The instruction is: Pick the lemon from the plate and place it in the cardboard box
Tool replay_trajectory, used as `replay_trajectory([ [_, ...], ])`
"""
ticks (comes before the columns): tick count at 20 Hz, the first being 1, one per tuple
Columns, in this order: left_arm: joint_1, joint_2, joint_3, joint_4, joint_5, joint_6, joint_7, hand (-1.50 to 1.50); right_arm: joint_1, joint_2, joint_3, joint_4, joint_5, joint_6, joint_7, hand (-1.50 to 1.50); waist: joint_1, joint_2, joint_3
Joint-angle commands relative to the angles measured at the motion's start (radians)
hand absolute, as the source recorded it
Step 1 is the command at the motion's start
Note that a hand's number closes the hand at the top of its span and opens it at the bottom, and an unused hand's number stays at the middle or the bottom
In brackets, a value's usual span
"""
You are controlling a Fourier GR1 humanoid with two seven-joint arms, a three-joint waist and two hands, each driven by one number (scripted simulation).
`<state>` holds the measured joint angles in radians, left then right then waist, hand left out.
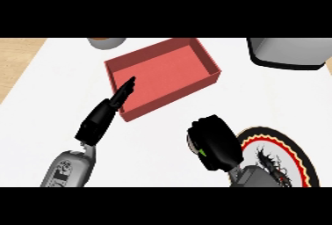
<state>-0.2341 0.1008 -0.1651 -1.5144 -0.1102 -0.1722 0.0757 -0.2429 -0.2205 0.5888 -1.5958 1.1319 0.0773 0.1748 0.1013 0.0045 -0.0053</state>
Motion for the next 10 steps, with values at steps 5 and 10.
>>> replay_trajectory([
  [5,0.083,0.004,0.022,-0.004,-0.027,0.036,-0.047,0.00,-0.149,0.168,0.111,-0.124,-0.004,0.133,-0.042,1.50,-0.096,-0.007,0.005],
  [10,0.011,0.004,0.052,-0.072,-0.004,0.037,0.071,0.00,-0.130,0.197,0.074,-0.387,-0.093,0.289,0.009,1.50,-0.107,-0.009,0.005],
])
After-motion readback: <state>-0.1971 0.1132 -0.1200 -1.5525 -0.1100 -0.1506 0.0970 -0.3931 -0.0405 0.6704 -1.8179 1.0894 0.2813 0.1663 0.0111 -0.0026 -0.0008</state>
